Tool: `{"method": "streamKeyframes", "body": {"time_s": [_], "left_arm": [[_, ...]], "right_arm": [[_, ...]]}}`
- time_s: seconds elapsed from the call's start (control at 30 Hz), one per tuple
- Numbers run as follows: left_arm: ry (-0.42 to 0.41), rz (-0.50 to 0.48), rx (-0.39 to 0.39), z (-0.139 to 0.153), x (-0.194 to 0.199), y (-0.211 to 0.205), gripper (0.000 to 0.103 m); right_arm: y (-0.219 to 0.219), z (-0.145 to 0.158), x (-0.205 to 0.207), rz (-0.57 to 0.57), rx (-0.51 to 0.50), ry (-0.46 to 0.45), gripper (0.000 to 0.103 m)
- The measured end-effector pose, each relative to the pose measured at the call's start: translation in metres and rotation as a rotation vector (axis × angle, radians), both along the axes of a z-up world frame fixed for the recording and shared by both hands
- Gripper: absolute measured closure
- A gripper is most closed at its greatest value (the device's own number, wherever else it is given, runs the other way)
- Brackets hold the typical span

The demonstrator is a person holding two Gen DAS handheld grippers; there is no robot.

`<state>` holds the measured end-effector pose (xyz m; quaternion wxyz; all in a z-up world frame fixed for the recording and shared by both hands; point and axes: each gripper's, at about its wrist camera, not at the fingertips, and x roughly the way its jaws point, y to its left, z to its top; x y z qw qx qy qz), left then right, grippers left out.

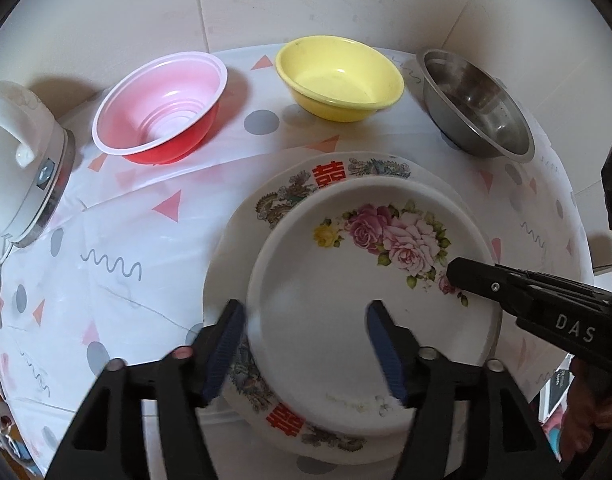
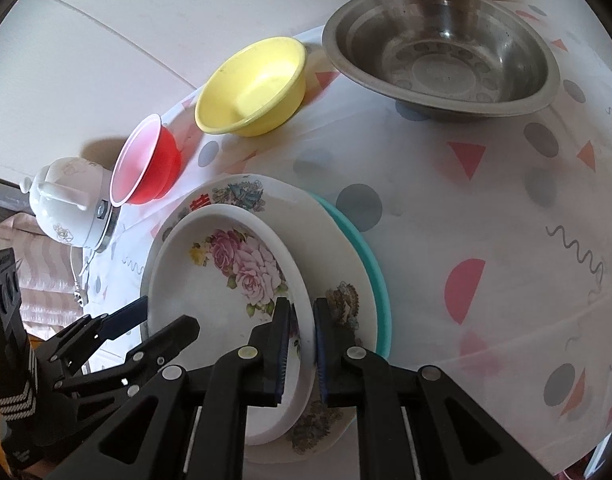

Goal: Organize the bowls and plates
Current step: 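Lower the floral plate onto the red-character plate and open both grippers, then move both grippers toward the steel bowl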

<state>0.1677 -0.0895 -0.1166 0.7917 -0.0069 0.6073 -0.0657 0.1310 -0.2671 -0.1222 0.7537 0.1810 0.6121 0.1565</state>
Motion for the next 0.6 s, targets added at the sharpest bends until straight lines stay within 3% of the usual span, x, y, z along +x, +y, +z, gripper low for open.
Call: {"method": "streamKeyframes", "body": {"time_s": [0.07,0.3,0.6], "left_arm": [[-0.006,0.007,0.012,0.002,0.0,0.001,0.022],[-0.025,0.044,-0.011,0.007,-0.002,0.01,0.022],[-0.092,0.125,-0.055,0.022,-0.001,0.027,0.022]], "right_arm": [[0.002,0.002,0.002,-0.003,-0.015,-0.006,0.091],[0.008,0.003,0.001,0.004,-0.038,-0.019,0.089],[0.027,0.016,-0.015,0.145,-0.242,-0.153,0.084]]}}
